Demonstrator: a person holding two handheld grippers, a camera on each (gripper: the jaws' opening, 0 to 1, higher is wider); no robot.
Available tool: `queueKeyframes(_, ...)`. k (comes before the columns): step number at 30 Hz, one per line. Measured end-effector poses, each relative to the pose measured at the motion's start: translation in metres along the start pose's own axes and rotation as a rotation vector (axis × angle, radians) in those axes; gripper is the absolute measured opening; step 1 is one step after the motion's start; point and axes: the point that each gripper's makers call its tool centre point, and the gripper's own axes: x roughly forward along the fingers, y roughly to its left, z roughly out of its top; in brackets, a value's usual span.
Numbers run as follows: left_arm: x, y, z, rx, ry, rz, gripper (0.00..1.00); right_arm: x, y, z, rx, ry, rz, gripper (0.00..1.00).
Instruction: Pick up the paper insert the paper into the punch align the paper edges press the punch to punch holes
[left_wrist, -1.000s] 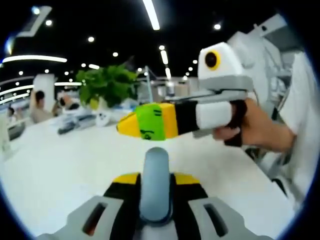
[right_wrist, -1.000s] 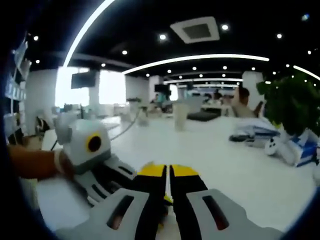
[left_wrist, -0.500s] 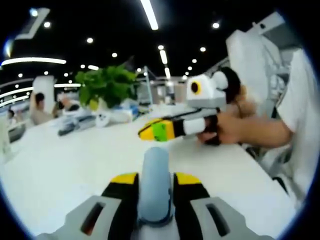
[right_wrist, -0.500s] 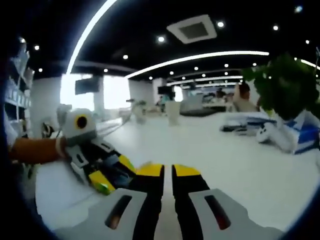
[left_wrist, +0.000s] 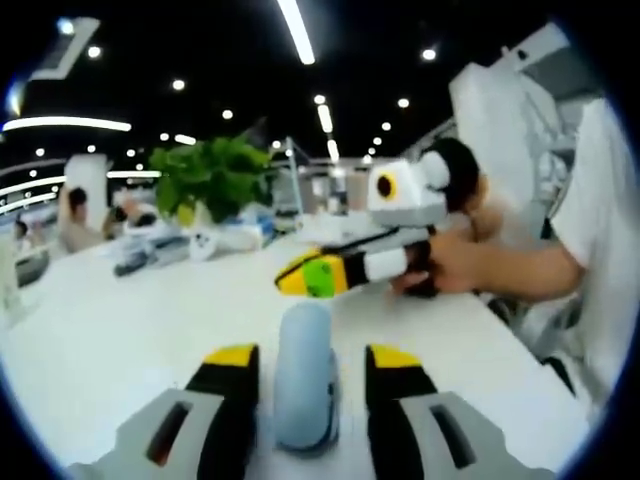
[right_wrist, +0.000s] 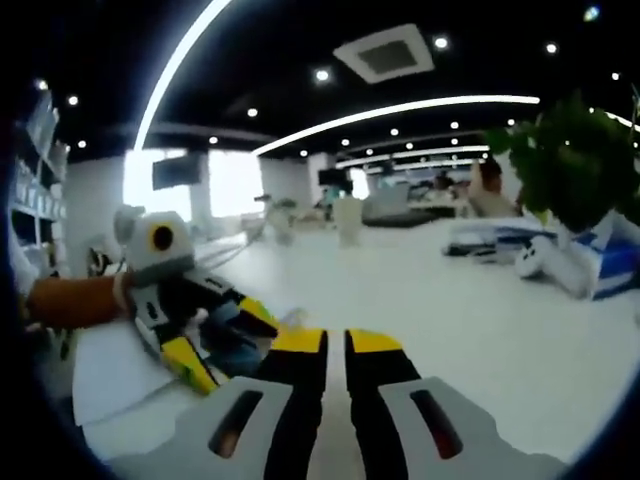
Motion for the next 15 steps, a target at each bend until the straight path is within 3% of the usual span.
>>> queueKeyframes(15, -0.007, 0.007, 0.018, -0.03, -0.095, 0.023, 0.55, 0.001, 0.001, -0.001, -0.01, 0.006, -0.001, 0.12)
